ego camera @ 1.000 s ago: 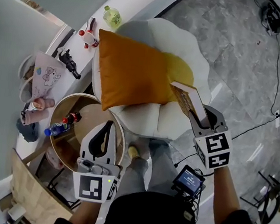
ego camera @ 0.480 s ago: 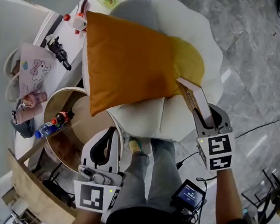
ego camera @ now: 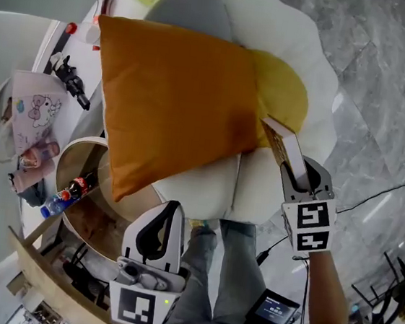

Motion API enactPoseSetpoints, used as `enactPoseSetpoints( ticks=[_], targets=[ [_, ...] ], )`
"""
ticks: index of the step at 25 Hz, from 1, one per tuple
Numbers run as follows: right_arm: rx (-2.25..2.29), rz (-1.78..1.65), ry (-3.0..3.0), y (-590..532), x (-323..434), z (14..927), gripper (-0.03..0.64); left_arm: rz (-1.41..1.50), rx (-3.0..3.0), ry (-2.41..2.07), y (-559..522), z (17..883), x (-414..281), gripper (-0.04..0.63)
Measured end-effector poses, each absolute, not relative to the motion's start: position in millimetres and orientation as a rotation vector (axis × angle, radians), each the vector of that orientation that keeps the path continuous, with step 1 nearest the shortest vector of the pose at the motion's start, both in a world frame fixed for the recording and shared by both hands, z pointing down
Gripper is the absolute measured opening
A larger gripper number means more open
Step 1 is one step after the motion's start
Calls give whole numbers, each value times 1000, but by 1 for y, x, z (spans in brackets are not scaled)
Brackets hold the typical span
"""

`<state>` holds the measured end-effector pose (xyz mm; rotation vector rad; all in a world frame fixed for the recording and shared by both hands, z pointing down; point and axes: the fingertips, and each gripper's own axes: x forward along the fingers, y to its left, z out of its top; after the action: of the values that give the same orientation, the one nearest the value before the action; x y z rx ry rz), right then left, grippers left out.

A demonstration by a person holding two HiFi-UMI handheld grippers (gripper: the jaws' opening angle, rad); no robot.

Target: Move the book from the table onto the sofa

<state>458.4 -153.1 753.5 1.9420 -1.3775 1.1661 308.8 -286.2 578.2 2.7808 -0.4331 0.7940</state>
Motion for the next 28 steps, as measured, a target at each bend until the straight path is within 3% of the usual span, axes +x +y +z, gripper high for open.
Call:
enactPoseSetpoints(
  ticks=[14,28],
  targets=[
    [1949,1230,-1277,-170,480,858,149,851,2717,-434,-282,633,323,10],
    [1900,1226,-1265,-196,479,878,152,877,2714,-413,-284,646,324,10]
  ],
)
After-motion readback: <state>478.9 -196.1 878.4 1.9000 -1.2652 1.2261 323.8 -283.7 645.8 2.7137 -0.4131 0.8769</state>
